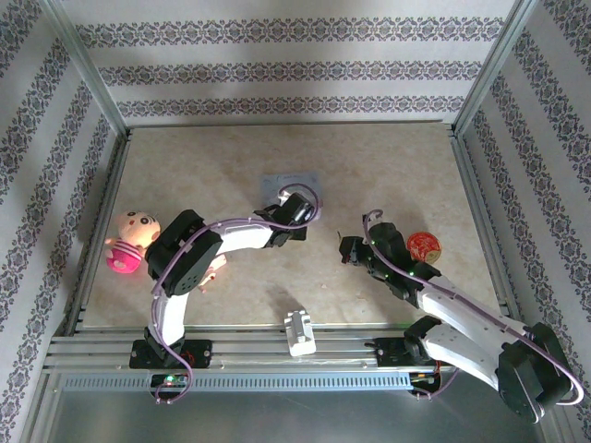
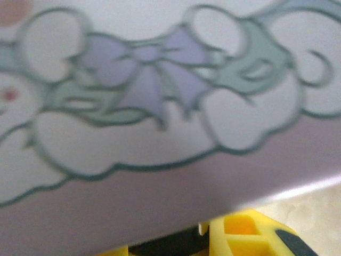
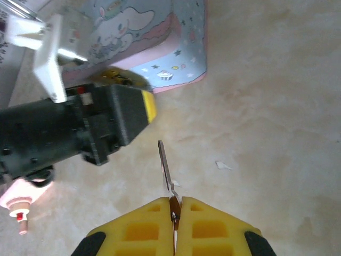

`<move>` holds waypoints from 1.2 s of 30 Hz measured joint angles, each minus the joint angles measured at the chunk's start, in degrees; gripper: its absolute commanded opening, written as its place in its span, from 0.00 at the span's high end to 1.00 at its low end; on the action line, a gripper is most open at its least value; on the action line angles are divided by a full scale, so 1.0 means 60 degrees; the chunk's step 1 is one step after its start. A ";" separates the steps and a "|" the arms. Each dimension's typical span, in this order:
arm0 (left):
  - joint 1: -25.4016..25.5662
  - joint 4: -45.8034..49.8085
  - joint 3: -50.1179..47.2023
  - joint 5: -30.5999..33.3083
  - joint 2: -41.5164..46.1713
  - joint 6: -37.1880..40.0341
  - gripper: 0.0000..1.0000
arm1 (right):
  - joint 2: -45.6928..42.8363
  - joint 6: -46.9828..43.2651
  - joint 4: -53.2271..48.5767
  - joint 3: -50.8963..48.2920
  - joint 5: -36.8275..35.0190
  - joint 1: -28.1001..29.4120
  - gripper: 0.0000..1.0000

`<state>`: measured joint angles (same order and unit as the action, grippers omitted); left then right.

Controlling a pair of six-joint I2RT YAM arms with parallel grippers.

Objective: Unlock a padlock with a key

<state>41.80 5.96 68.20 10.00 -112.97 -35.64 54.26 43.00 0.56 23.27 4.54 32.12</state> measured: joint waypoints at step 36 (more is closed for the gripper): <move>-0.0033 0.0925 0.1643 0.0634 -0.0885 0.0484 0.54 | 0.1020 0.0280 0.1111 -0.0594 -0.0539 0.0251 1.00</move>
<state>41.60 11.51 78.06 13.80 -118.28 -32.73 60.38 44.69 7.22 19.70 1.30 33.63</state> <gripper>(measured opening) 0.487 0.048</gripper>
